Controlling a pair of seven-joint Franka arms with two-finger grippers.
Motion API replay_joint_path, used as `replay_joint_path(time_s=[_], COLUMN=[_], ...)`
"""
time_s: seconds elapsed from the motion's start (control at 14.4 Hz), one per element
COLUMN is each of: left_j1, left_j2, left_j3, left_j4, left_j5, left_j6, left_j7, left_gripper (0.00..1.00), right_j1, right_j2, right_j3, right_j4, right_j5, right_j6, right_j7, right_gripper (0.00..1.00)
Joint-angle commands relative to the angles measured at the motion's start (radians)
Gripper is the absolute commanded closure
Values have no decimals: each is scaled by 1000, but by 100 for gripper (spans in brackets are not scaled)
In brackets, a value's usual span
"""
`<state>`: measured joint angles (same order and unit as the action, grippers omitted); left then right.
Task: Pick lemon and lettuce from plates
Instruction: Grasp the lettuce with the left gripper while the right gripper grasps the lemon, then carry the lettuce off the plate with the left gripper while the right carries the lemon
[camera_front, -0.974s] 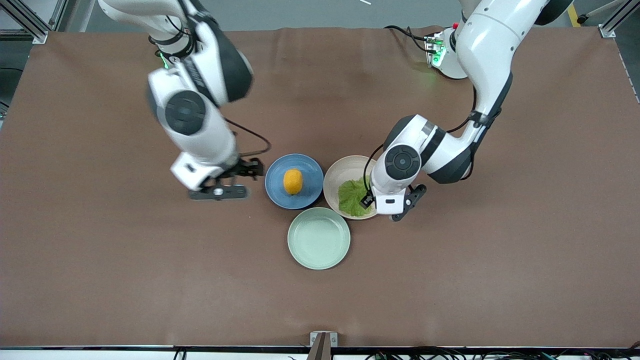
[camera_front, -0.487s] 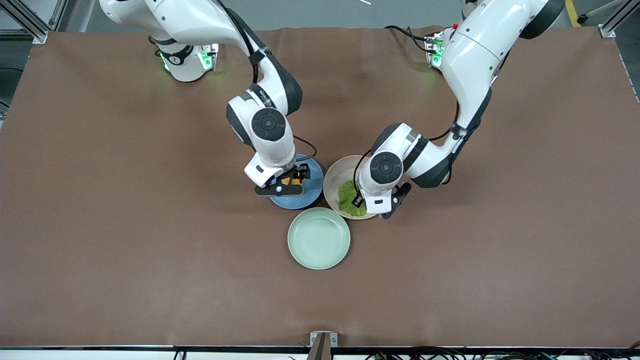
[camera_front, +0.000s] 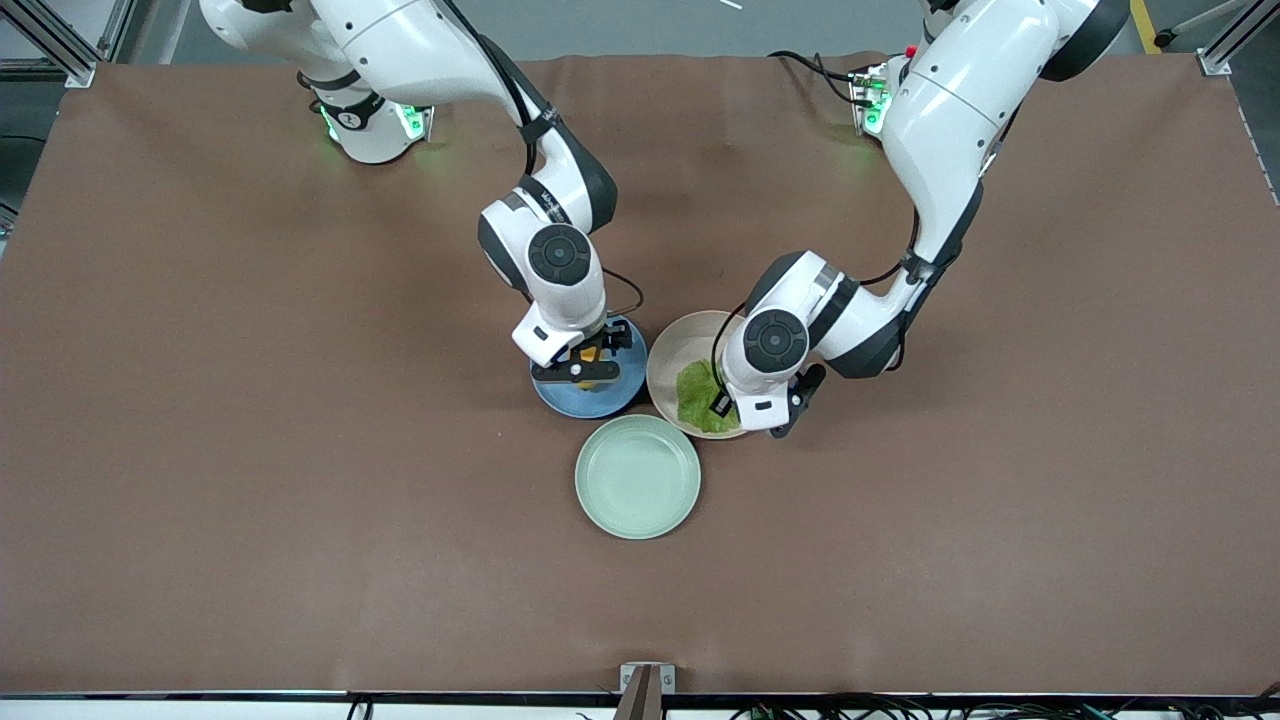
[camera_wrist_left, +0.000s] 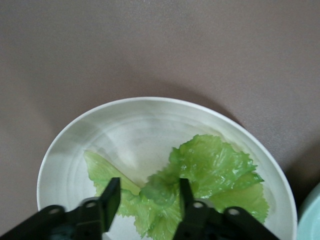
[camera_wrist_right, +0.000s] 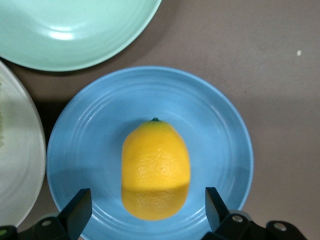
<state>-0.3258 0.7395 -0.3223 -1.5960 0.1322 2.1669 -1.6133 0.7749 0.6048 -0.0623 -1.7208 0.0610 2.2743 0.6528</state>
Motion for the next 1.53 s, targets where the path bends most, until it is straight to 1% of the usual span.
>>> replay_joint_path(time_s=[0.0,0.07,0.28,0.35,0.42,0.49,0.56,0.63,0.7,0.77,0.83,0.9,1.04,1.11,1.25,1.32,1.46], left_j1=[4,4,16,19,21,22,31,77,127,173,221,262,339,373,441,458,488], left_j2=[3,3,-23,-46,-72,-106,-135,-170,-198,-212,-227,-230,-227,-220,-189,-166,-103], left_j3=[0,0,0,-1,-1,2,6,5,3,3,2,0,-1,-1,-1,2,5], left_j4=[1,1,10,13,13,13,13,11,8,10,10,7,-12,-22,-30,-29,-19], left_j5=[27,27,70,73,73,73,72,73,75,73,73,73,73,75,75,75,95], left_j6=[14,14,5,4,-4,-34,-59,-77,-129,-180,-197,-206,-225,-223,-217,-210,-184], left_j7=[-19,-14,-4,4,25,56,97,146,236,341,416,465,586,616,673,681,682], left_gripper=[73,81,97,100,100,100,100,100,100,100,100,100,100,100,99,99,99], right_j1=[18,20,24,24,24,23,21,17,14,14,14,12,0,-28,-106,-164,-277], right_j2=[7,21,42,44,46,46,46,46,43,38,30,9,-86,-153,-262,-319,-394], right_j3=[-8,-8,-8,-8,-8,-8,-8,-8,-8,-8,-10,-10,-17,-17,-17,-17,-19], right_j4=[-8,-8,-20,-28,-34,-34,-34,-34,-34,-34,-31,-23,-13,-7,6,4,1], right_j5=[16,16,16,16,16,14,14,14,14,14,14,13,13,11,3,3,2], right_j6=[22,40,97,117,128,126,125,119,116,105,76,33,-86,-190,-353,-418,-522], right_j7=[10,10,8,8,8,7,-1,-5,-7,-5,-5,-5,-12,-13,-92,-154,-276], right_gripper=[0,0,0,0,0,4,21,42,56,68,77,81,82,82,82,82,82])
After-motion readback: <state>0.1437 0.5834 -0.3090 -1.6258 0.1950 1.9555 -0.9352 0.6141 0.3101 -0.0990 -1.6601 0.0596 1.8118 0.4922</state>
